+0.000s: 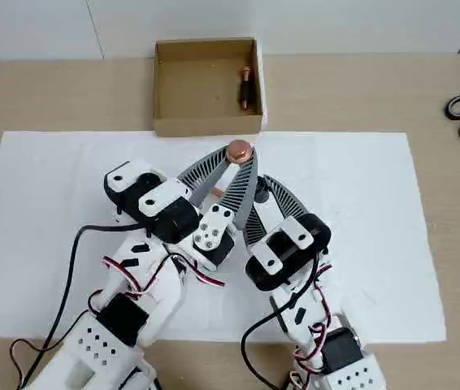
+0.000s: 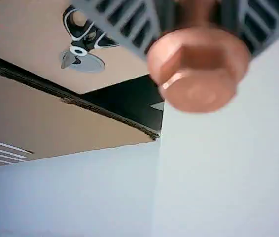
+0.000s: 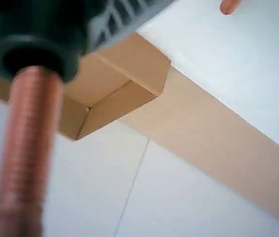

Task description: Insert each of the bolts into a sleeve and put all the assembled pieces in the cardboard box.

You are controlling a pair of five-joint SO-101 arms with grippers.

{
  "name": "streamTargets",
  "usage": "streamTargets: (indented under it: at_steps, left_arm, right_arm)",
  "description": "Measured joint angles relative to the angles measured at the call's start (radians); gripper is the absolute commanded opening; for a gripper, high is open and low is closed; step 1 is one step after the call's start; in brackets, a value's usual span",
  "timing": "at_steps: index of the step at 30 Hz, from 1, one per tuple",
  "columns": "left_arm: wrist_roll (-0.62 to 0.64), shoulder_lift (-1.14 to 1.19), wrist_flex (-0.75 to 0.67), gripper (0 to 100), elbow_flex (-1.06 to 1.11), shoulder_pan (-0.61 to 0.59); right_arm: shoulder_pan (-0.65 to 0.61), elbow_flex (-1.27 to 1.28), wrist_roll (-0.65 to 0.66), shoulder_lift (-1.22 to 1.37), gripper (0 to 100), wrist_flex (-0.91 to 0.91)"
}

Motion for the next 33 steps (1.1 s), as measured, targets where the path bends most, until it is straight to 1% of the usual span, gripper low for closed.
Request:
streamTargets:
  at_steps: [6, 14, 17, 21, 23, 26, 28, 31, 33]
  left_arm:
    - [0.074, 0.002, 0.000, 1, 0.003, 0.012]
    - [0.080, 0.002, 0.000, 1, 0.012, 0.011]
    - [0.029, 0.002, 0.012, 1, 0.034, 0.011]
    - [-0.020, 0.002, 0.095, 2, 0.035, 0.017]
    - [-0.028, 0.002, 0.112, 7, 0.037, 0.017]
    - [-0.029, 0.002, 0.138, 19, 0.035, 0.017]
    - [-0.029, 0.002, 0.192, 25, 0.020, 0.014]
    - [-0.029, 0.002, 0.299, 26, -0.035, 0.015]
    - [-0.029, 0.002, 0.341, 26, -0.060, 0.015]
  right_arm:
    - [0.000, 0.000, 0.000, -0.003, 0.5, -0.002]
    - [0.000, 0.000, 0.000, -0.003, 0.5, -0.002]
    - [-0.005, 0.000, 0.000, -0.003, 0.5, -0.002]
    - [-0.006, 0.000, 0.000, -0.002, 0.5, -0.002]
    - [-0.006, 0.000, 0.000, -0.002, 0.5, -0.002]
    - [-0.006, 0.000, 0.000, -0.002, 0.5, -0.002]
    - [-0.006, 0.000, 0.000, -0.002, 0.5, -0.002]
    - [-0.006, 0.000, 0.000, -0.002, 0.5, -0.002]
    - [-0.006, 0.000, 0.000, -0.002, 0.5, -0.002]
